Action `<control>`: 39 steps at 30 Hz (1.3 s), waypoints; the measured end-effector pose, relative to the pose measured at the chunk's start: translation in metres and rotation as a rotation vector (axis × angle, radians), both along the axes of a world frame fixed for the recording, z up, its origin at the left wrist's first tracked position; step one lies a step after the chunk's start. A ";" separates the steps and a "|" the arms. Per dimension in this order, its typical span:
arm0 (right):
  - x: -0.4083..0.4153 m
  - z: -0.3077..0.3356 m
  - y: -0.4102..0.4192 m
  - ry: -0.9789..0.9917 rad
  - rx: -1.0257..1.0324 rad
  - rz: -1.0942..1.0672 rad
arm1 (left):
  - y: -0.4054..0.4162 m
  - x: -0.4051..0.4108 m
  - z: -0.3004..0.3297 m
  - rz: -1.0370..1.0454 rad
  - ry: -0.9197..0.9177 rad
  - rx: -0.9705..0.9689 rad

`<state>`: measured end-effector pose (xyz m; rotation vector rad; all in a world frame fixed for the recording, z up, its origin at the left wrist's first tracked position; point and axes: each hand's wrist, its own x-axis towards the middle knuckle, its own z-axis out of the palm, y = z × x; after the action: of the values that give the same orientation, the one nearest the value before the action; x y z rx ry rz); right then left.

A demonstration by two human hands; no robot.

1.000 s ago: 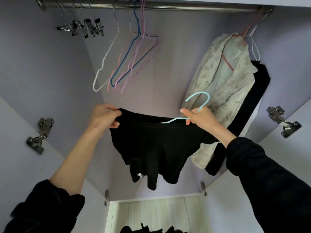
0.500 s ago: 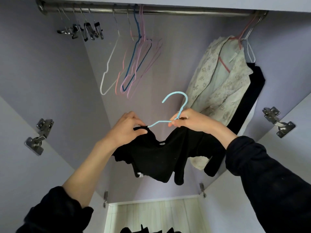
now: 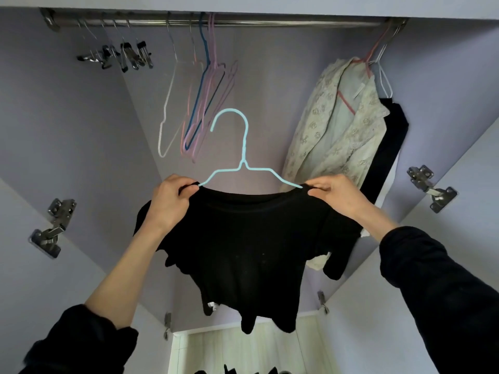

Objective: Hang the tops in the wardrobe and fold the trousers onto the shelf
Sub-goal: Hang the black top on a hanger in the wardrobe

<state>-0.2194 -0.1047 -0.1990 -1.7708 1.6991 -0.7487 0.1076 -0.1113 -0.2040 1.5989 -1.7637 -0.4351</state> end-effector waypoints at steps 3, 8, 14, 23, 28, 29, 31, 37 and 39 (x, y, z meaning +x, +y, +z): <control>-0.010 -0.002 0.000 0.259 -0.052 0.025 | 0.000 -0.002 0.002 -0.012 0.012 -0.011; 0.018 0.017 0.004 0.256 -0.333 0.098 | 0.003 -0.015 0.003 -0.109 0.024 0.020; 0.039 0.037 0.008 -0.106 0.009 0.183 | 0.004 -0.043 -0.002 -0.197 0.046 0.059; -0.019 0.035 0.004 -0.398 0.462 0.069 | -0.006 -0.086 -0.013 -0.346 -0.139 0.080; -0.042 0.030 -0.017 -0.526 0.604 -0.065 | -0.013 -0.108 -0.001 -0.351 -0.157 -0.053; -0.044 0.029 -0.021 -0.624 0.637 -0.102 | -0.014 -0.111 0.005 -0.351 -0.140 -0.111; -0.053 0.034 -0.033 -0.817 0.651 -0.146 | -0.019 -0.124 0.024 -0.333 -0.138 -0.291; -0.074 0.064 -0.061 -1.211 0.589 -0.146 | -0.033 -0.164 0.103 -0.207 -0.440 -0.876; -0.079 0.075 -0.071 -1.306 0.546 -0.124 | -0.042 -0.176 0.120 -0.096 -0.573 -0.943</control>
<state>-0.2988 -0.1754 -0.1243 -0.4958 0.9168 -1.0197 -0.0687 -0.1534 -0.0836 0.9745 -1.9872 0.8011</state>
